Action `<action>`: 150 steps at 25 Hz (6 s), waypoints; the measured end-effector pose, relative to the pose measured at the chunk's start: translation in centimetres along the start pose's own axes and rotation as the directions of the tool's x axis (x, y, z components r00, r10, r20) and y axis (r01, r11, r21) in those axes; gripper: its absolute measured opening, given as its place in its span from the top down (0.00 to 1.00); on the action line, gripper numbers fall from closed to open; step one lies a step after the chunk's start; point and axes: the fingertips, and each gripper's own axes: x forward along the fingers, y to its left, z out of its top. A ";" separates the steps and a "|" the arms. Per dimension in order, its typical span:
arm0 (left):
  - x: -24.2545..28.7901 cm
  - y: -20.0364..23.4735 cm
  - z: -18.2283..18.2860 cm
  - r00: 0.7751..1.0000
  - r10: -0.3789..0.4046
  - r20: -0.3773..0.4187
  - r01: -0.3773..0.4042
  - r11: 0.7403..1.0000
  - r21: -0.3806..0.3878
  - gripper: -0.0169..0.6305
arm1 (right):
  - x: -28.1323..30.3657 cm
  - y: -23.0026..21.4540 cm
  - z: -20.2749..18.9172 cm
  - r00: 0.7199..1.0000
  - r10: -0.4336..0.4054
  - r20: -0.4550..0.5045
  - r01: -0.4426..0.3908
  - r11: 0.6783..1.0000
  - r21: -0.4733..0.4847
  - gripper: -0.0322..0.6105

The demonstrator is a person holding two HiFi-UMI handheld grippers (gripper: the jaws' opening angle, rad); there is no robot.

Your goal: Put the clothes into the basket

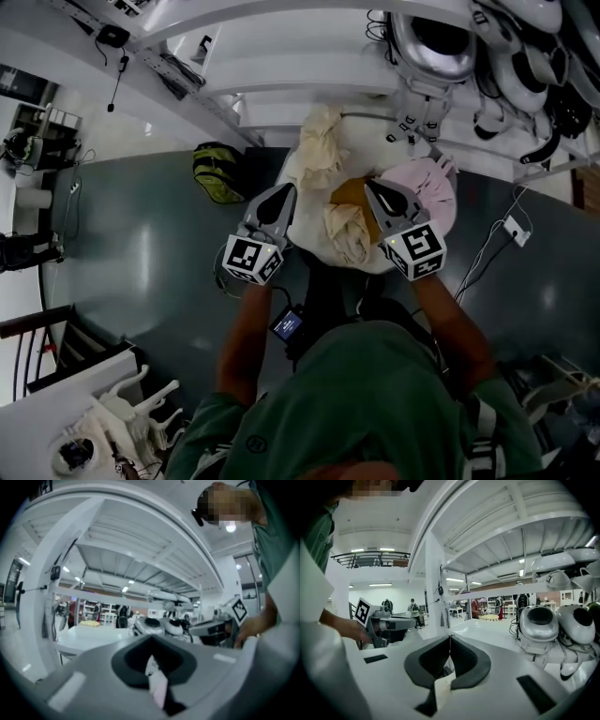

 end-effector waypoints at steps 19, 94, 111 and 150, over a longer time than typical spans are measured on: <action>16.8 18.8 -19.9 0.978 -0.070 -0.196 0.045 0.991 -0.125 0.97 | 24.7 -9.8 -12.5 0.977 -0.154 -0.146 0.173 0.977 0.124 0.94; -3.1 -4.2 6.8 0.917 0.253 0.309 -0.313 0.936 0.162 0.91 | 0.6 6.2 7.7 0.945 0.198 0.261 -0.119 0.950 -0.290 0.88; -26.5 3.1 7.3 0.782 0.540 0.311 -0.598 0.790 0.131 0.91 | 5.6 29.9 9.0 0.835 0.505 0.218 -0.426 0.844 -0.326 0.88; -47.2 21.9 -19.5 0.631 0.747 -0.207 -0.769 0.637 -0.047 0.89 | 26.6 54.6 -16.3 0.618 0.656 -0.432 -0.731 0.682 -0.011 0.84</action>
